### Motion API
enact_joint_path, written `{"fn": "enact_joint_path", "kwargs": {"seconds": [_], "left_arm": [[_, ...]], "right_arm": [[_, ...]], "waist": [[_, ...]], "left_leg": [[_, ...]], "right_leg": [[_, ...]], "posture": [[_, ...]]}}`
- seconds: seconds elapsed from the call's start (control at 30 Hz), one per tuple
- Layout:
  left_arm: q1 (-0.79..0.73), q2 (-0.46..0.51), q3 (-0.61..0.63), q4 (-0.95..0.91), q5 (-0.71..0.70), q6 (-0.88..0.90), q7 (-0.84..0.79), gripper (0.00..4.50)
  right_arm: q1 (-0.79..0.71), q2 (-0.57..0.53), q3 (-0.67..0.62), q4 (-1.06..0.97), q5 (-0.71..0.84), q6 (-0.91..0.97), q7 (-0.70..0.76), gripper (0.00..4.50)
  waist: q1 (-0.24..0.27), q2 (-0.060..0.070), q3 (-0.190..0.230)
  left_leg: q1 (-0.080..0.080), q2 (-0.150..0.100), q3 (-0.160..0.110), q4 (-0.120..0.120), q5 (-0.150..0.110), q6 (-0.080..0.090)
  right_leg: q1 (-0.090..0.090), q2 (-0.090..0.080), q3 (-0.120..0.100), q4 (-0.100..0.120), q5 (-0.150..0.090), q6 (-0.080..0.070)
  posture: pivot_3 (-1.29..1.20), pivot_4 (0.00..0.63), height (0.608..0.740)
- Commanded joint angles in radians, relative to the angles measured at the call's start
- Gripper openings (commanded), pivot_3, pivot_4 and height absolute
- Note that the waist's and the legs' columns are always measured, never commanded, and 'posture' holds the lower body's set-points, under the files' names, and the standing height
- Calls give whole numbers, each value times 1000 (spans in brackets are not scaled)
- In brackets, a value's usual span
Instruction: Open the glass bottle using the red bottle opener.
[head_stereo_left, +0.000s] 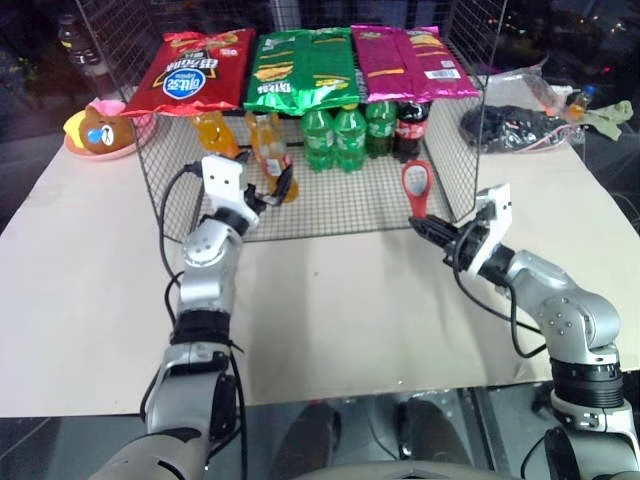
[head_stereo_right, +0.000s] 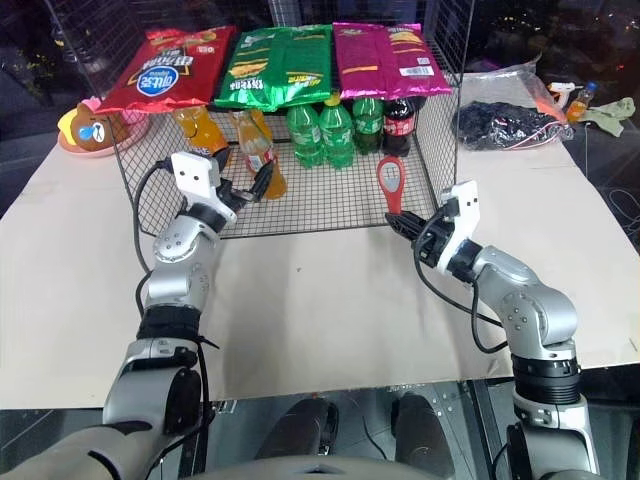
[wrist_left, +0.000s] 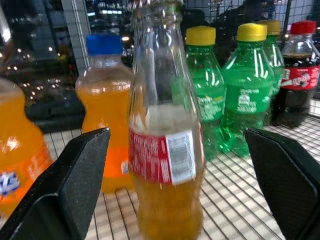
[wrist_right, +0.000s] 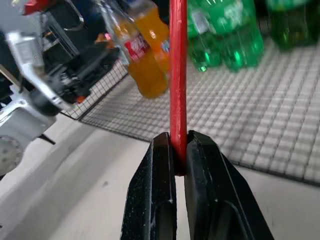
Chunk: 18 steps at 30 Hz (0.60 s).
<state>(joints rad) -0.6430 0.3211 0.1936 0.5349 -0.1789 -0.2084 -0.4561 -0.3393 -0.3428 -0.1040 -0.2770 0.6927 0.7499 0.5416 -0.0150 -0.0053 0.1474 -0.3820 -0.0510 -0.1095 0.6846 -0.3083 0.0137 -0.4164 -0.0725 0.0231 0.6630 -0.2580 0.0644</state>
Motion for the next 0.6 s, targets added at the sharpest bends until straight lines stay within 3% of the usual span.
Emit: {"fn": "enact_joint_path", "kwargs": {"seconds": [0.03, 0.23, 0.47, 0.6], "left_arm": [[-96, 11, 3, 158, 23, -103, 15, 4434], [-218, 22, 9, 389, 34, -177, 18, 4434], [-297, 16, 12, 538, 33, -207, -8, 4434], [-315, 16, 19, 572, 30, -206, -3, 3132]], "right_arm": [[12, 7, 17, -52, -30, -63, -2, 0], [27, 21, 27, -69, -49, -90, -23, 0], [43, 21, 24, -76, -63, -107, -41, 0], [50, 24, 31, -78, -74, -116, -46, 0]], "waist": [[0, 0, 0], [-2, 0, 0], [-4, 0, 0], [-6, 0, 0]], "left_leg": [[0, 0, 0, 0, 0, 0], [0, -1, 0, 0, 0, 0], [0, -3, -1, 0, 0, 0], [0, -3, -1, 0, 0, 0]], "right_leg": [[0, 0, 0, 0, 0, 0], [0, 0, -1, 1, 0, 0], [0, 0, -1, 1, 0, 0], [0, 0, -1, 1, 0, 0]], "posture": [[0, 150, 740], [0, 150, 740], [0, 150, 740], [0, 150, 740]]}}
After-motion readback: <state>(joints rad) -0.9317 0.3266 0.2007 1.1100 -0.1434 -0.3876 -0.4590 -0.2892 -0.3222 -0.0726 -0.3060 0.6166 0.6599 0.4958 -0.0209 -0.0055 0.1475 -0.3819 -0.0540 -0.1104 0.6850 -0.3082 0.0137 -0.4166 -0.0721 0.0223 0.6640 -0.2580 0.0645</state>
